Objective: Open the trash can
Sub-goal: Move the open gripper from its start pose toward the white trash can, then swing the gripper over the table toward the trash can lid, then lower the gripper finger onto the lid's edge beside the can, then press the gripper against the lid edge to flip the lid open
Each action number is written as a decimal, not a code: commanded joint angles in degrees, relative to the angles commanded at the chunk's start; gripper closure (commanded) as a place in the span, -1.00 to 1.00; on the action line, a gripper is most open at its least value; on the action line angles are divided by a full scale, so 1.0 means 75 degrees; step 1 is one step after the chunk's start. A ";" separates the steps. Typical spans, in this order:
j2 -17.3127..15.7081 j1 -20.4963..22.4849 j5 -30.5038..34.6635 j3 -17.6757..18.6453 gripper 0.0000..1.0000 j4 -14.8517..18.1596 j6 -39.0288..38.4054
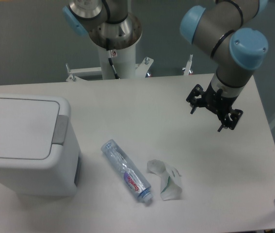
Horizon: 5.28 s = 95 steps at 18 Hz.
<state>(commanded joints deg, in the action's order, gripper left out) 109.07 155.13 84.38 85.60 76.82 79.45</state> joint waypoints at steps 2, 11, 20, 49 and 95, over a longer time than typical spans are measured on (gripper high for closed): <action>-0.0023 0.0000 0.0023 0.0012 -1.00 0.0000 0.0000; -0.0328 0.0281 -0.0211 0.0399 -1.00 0.0070 -0.1192; -0.0398 -0.0070 -0.2013 0.0305 -1.00 -0.0503 -0.3900; -0.1605 -0.1851 -0.3633 0.0974 -1.00 -0.1688 -0.7745; -0.1500 -0.2930 -0.3305 0.0985 -1.00 -0.2508 -0.9047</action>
<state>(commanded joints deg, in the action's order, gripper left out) 97.82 133.15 59.59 92.99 58.01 11.60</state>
